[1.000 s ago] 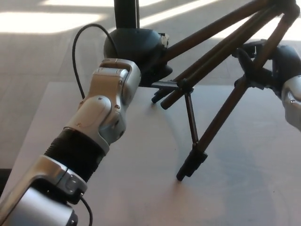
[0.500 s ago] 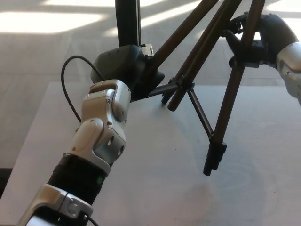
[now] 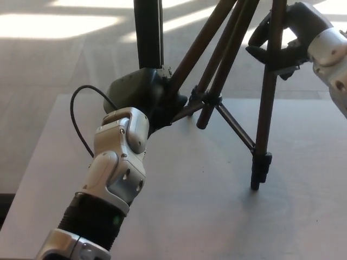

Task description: Use both hands of the robot to pick up the tripod lying in the middle of the desk and make it stand upright on the desk

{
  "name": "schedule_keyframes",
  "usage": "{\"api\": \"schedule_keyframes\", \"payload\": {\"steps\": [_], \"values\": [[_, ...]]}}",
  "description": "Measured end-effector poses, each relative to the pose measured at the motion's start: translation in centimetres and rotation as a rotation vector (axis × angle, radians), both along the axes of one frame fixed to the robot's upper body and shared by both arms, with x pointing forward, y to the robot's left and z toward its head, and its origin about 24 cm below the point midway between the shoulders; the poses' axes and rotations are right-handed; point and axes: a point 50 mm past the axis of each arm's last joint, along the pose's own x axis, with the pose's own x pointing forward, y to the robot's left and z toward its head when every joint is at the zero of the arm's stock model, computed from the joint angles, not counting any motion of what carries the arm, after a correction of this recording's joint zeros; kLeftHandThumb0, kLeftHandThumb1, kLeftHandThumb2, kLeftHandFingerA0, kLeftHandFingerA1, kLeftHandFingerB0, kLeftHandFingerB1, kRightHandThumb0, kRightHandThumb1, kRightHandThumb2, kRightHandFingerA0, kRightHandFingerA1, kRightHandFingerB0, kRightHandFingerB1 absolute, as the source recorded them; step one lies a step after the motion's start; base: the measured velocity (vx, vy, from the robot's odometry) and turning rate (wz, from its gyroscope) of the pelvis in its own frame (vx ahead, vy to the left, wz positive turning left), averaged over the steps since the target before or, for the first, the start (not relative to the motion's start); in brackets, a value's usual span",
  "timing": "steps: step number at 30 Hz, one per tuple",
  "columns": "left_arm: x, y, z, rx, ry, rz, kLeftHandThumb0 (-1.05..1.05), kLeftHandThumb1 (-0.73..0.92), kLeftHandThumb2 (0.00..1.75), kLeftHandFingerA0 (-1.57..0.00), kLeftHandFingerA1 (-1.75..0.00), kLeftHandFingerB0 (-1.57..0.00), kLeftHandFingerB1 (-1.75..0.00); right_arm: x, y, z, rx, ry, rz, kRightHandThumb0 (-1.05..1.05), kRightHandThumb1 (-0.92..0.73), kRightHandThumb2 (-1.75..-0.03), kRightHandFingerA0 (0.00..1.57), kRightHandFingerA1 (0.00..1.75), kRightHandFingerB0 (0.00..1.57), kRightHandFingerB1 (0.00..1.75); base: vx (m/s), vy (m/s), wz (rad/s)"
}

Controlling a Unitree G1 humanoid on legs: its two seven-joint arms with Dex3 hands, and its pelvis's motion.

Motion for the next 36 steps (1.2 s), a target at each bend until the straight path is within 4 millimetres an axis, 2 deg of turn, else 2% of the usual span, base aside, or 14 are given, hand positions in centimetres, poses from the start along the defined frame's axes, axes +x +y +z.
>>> {"api": "schedule_keyframes", "payload": {"steps": [2,3,4,5,7,9,10,11,14,20,24,27,33,36], "values": [[-0.1,-0.1,-0.3,-0.011,0.004,0.001,-0.16,0.61,0.87,-0.88,-1.68,-0.78,-1.16,0.0,0.1,0.0,-0.03,-0.002,-0.001,-0.35,-0.59,-0.9,0.96,1.75,0.78,1.49,0.0,0.0,0.0],[-0.2,-0.1,-0.5,-0.015,0.008,0.001,-0.2,0.64,0.81,-0.92,-1.35,-0.7,-0.72,0.0,0.2,0.1,-0.045,-0.004,0.0,-0.36,-0.57,-0.89,0.98,1.74,0.79,1.47,0.0,0.0,0.0],[-0.3,-0.1,-0.6,-0.02,0.012,0.002,-0.2,0.64,0.81,-0.9,-1.41,-0.75,-0.74,0.0,0.3,0.1,-0.061,-0.007,0.0,-0.36,-0.59,-0.9,0.98,1.75,0.77,1.51,0.0,0.0,0.0],[-0.4,-0.1,-0.8,-0.024,0.015,0.004,-0.17,0.64,0.85,-0.87,-1.69,-0.71,-1.45,0.0,0.4,0.2,-0.082,-0.01,0.001,-0.31,-0.56,-0.95,1.13,1.73,0.74,1.37,0.0,0.0,0.0],[-0.5,0.0,-1.1,-0.031,0.02,0.007,-0.16,0.63,0.88,-0.85,-1.74,-0.73,-1.53,0.0,0.7,0.2,-0.114,-0.016,0.003,-0.4,-0.48,-1.06,1.25,1.38,1.0,1.22,0.0,0.0,0.0],[-0.6,0.1,-1.2,-0.039,0.02,0.01,-0.19,0.64,0.82,-0.84,-1.75,-0.67,-1.62,0.0,0.8,0.3,-0.144,-0.022,0.004,-0.34,-0.57,-0.94,0.98,1.75,0.8,1.48,0.0,0.0,0.0],[-0.7,0.1,-1.3,-0.045,0.02,0.013,-0.21,0.67,0.74,-0.83,-1.75,-0.69,-1.54,0.0,0.9,0.3,-0.169,-0.028,0.005,-0.39,-0.5,-1.06,1.23,1.36,1.0,1.21,0.0,0.0,0.0],[-0.8,0.2,-1.4,-0.049,0.02,0.014,-0.27,0.66,0.69,-0.82,-1.35,-0.71,-0.85,-0.1,1.0,0.4,-0.183,-0.032,0.007,-0.34,-0.55,-0.83,0.95,1.75,0.72,1.6,0.0,0.0,0.0],[-1.2,0.3,-2.0,-0.059,0.029,0.016,-0.26,0.65,0.66,-0.87,-1.36,-0.69,-0.65,-0.2,1.4,0.5,-0.234,-0.051,0.018,-0.31,-0.55,-0.83,0.94,1.75,0.72,1.61,0.0,0.0,0.0],[-2.0,0.4,-3.1,-0.075,0.047,0.019,-0.16,0.65,0.71,-0.86,-1.23,-0.62,-0.57,-0.6,2.5,0.7,-0.33,-0.097,0.055,-0.27,-0.46,-0.94,0.91,1.75,0.72,1.5,0.0,0.0,0.0],[-2.5,0.6,-3.7,-0.084,0.057,0.023,-0.15,0.63,0.71,-0.89,-1.68,-0.76,-0.99,-0.9,3.3,0.9,-0.385,-0.131,0.084,-0.3,-0.57,-0.87,0.9,1.73,0.73,1.47,0.0,0.0,0.0],[-2.9,0.8,-4.2,-0.091,0.066,0.027,-0.21,0.63,0.73,-0.8,-1.24,-0.68,-0.75,-1.2,3.9,0.9,-0.421,-0.153,0.107,-0.29,-0.52,-0.97,0.88,1.75,0.7,1.55,0.0,0.0,0.0],[-3.7,1.1,-4.6,-0.113,0.043,0.042,-0.23,0.67,0.71,-0.76,-1.03,-0.65,-0.65,-1.9,4.5,1.2,-0.462,-0.203,0.137,-0.33,-0.63,-0.83,0.91,1.75,0.72,1.55,0.0,0.0,0.0],[-4.0,1.2,-4.7,-0.116,0.036,0.045,-0.23,0.64,0.74,-0.83,-1.29,-0.68,-0.65,-2.2,4.7,1.2,-0.477,-0.23,0.145,-0.27,-0.59,-0.88,0.87,1.75,0.66,1.54,0.0,0.0,0.0]]}}
